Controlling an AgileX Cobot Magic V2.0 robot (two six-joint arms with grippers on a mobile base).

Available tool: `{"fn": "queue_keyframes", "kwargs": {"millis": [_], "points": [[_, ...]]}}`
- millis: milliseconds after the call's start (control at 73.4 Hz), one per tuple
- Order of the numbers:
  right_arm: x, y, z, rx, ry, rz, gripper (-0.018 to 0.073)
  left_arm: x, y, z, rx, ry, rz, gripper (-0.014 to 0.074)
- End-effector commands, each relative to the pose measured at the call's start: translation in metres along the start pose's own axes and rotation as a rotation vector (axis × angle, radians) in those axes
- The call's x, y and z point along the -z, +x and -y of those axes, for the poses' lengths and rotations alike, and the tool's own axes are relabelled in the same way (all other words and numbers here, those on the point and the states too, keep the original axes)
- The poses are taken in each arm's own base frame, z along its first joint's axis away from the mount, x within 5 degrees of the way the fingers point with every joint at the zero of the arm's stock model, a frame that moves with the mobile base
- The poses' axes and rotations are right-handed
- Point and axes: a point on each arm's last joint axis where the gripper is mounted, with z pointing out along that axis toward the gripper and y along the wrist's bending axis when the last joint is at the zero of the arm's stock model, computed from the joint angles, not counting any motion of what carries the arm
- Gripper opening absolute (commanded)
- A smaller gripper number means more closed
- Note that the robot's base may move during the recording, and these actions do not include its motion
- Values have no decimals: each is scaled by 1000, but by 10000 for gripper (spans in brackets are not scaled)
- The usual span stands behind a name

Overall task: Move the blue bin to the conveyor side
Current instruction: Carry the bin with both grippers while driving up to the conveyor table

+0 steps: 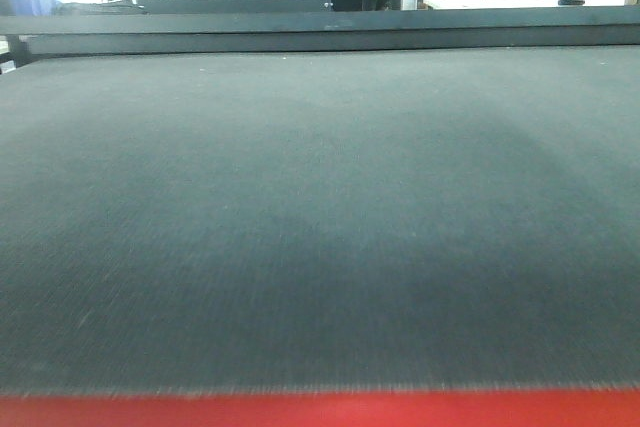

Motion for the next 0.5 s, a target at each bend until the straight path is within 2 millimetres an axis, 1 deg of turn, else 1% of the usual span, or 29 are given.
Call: {"fn": "queue_keyframes", "kwargs": {"millis": [0, 491], "points": [[14, -10, 0, 39, 14, 139, -79, 10, -9, -2, -25, -26, 114, -16], [14, -10, 0, 39, 14, 139, -79, 10, -9, -2, -25, -26, 114, -16]]}}
